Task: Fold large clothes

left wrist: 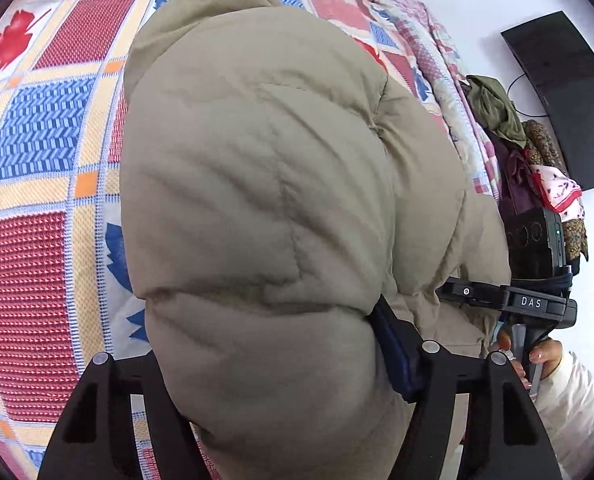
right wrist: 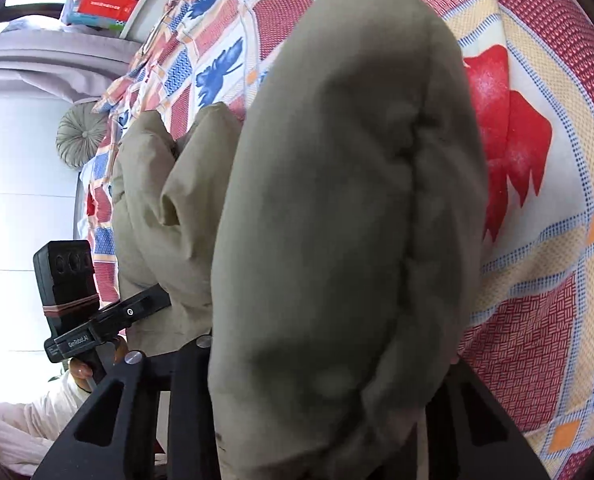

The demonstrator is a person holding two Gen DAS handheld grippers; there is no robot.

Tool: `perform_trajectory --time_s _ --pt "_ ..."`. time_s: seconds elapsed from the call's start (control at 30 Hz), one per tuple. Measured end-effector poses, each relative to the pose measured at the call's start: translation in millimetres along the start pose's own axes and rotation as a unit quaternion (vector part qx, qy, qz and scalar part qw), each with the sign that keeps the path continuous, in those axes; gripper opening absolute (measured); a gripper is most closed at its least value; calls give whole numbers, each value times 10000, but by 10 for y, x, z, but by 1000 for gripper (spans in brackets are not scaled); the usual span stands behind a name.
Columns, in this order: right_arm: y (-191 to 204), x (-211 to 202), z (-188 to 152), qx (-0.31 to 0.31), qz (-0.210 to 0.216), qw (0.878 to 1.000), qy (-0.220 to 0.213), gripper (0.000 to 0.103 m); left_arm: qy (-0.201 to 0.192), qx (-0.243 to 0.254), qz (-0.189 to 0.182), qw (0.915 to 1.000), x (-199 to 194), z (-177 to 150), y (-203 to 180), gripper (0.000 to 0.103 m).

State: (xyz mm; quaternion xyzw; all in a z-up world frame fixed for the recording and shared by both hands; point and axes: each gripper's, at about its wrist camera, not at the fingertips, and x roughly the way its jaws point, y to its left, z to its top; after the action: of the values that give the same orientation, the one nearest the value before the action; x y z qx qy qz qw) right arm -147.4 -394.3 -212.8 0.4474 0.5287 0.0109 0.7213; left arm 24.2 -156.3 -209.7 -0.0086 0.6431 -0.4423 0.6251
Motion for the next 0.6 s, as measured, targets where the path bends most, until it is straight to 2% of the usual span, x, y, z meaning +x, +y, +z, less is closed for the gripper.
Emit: perform_trajectory --time_s 0.13,0.37,0.6 --pt "218 -25 -6 -22 129 9999 -78 37 -174 160 47 9997 -248 62 -31 70" --pt "666 1 70 -169 471 9985 -228 37 -573 222 171 9980 -777 256 205 70" --pt "1291 380 377 -577 713 9955 -230 37 -992 66 461 9940 -1349 519 824 70"
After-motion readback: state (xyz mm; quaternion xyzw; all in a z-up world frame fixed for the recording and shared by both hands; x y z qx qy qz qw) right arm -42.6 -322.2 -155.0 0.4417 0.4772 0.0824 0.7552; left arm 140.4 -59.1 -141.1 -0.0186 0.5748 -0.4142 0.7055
